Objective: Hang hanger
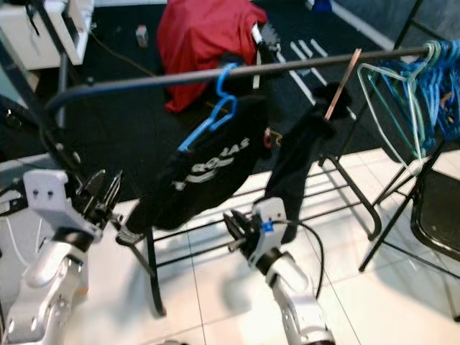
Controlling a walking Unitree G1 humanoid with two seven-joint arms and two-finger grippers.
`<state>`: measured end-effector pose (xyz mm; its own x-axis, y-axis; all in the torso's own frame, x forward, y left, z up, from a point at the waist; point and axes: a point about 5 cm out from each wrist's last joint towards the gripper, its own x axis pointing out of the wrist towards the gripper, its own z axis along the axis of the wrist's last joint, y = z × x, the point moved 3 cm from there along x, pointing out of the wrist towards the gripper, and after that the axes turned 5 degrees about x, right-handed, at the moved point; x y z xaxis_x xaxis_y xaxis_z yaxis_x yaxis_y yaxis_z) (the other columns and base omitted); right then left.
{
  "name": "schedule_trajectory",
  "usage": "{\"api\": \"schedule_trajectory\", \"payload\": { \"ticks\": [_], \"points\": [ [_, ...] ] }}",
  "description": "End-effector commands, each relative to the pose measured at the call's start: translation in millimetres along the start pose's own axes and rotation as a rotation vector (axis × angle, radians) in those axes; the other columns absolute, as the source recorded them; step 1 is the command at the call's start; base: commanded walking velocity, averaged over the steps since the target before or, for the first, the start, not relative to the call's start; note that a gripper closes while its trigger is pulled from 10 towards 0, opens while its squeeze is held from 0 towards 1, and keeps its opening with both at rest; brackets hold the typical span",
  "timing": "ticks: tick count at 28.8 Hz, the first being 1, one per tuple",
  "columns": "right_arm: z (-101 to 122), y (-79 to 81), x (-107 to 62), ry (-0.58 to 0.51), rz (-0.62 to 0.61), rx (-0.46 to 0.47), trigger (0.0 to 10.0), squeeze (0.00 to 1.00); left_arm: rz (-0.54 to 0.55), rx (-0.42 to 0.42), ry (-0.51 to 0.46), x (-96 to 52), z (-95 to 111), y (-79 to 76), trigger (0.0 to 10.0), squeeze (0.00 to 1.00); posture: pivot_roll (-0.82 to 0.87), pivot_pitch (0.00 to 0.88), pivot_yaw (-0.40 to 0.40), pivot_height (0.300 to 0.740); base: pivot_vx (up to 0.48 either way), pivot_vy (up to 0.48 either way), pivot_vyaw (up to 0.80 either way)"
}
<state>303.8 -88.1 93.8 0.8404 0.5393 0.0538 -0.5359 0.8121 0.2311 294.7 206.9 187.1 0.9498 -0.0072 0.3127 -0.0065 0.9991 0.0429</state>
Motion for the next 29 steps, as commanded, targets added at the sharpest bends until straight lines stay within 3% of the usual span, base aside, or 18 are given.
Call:
{"api": "schedule_trajectory", "payload": {
  "ticks": [1, 4, 5, 7, 8, 14, 15, 17, 19, 20, 21, 22, 25, 29],
  "points": [
    [-1, 3.2, -1.8, -0.007, -0.001, 0.004, 10.0, 0.0, 0.024, 0.008, 0.007, -1.7, -2, 4.0, 10.0, 0.0, -0.02, 0.18, -0.061, 0.74, 0.0, 0.0, 0.0],
    [0, 2.1, -3.2, -0.018, -0.012, -0.002, 10.0, 0.0, 0.035, 0.009, 0.003, -0.9, -1, 5.8, 10.0, 0.0, -0.02, 0.18, -0.06, 0.74, 0.0, 0.0, 0.0],
    [14, 10.4, -2.5, -0.083, 0.047, -0.017, 10.0, 0.0, 0.047, 0.014, -0.005, 2.1, 0, 10.0, 10.0, 0.0, -0.03, 0.183, -0.053, 0.74, 0.0, 0.0, 0.0],
    [20, 15.6, -1.8, -0.103, 0.085, -0.032, 10.0, 0.0, 0.047, 0.017, -0.009, 3.3, 1, 11.0, 10.0, 0.0, -0.03, 0.183, -0.053, 0.74, 0.0, 0.0, 0.0],
    [33, 29.3, 3.3, -0.131, 0.175, -0.076, 10.0, 0.0, 0.043, 0.017, -0.013, 5.7, 2, 11.0, 10.0, 0.0, -0.03, 0.182, -0.051, 0.74, 0.0, 0.0, 0.0],
    [50, 34.6, 12.4, -0.171, 0.19, -0.135, 10.0, 0.0, 0.031, 0.015, -0.01, 7.2, 2, 9.4, 10.0, 0.0, -0.03, 0.181, -0.051, 0.74, 0.0, 0.0, 0.0],
    [70, 24.4, 27.9, -0.18, 0.102, -0.184, 10.0, 0.0, 0.008, 0.006, -0.008, 7.8, 2, 4.1, 10.0, 0.0, -0.03, 0.183, -0.05, 0.74, 0.0, 0.0, 0.0],
    [75, 20.2, 32.0, -0.178, 0.069, -0.195, 10.0, 0.0, 0.001, 0.002, -0.007, 8.0, 2, 2.1, 10.0, 0.0, -0.03, 0.183, -0.05, 0.74, 0.0, 0.0, 0.0],
    [90, 2.4, 39.9, -0.178, -0.038, -0.238, 10.0, 0.0, -0.043, -0.021, -0.006, 8.8, 2, -9.4, 10.0, 0.0, -0.03, 0.184, -0.051, 0.74, 0.0, 0.0, 0.0],
    [96, -3.2, 41.5, -0.181, -0.069, -0.252, 10.0, 0.32, -0.059, -0.023, -0.005, 9.2, 2, -13.7, 10.0, 0.0, -0.03, 0.182, -0.053, 0.74, 0.0, 0.0, 0.0],
    [96, -3.2, 41.5, -0.181, -0.069, -0.252, 10.0, 0.32, -0.059, -0.023, -0.005, 9.2, 2, -13.7, 10.0, 0.0, -0.03, 0.182, -0.053, 0.74, 0.0, 0.0, 0.0],
    [104, -7.4, 42.4, -0.196, -0.092, -0.26, 10.0, 1.0, -0.074, -0.023, -0.004, 9.4, 2, -17.7, 10.0, 0.0, -0.03, 0.182, -0.053, 0.74, 0.0, 0.0, 0.0],
    [123, -8.0, 42.2, -0.239, -0.097, -0.297, 10.0, 1.0, -0.086, -0.022, 0.0, 9.7, 0, -22.7, 10.0, 0.0, -0.03, 0.181, -0.053, 0.74, 0.0, 0.0, 0.0],
    [132, -8.5, 43.5, -0.253, -0.09, -0.305, 10.0, 1.0, -0.094, -0.025, 0.004, 9.4, -2, -25.5, 10.0, 0.0, -0.04, 0.181, -0.049, 0.74, 0.0, 0.0, 0.0]
  ]
}}
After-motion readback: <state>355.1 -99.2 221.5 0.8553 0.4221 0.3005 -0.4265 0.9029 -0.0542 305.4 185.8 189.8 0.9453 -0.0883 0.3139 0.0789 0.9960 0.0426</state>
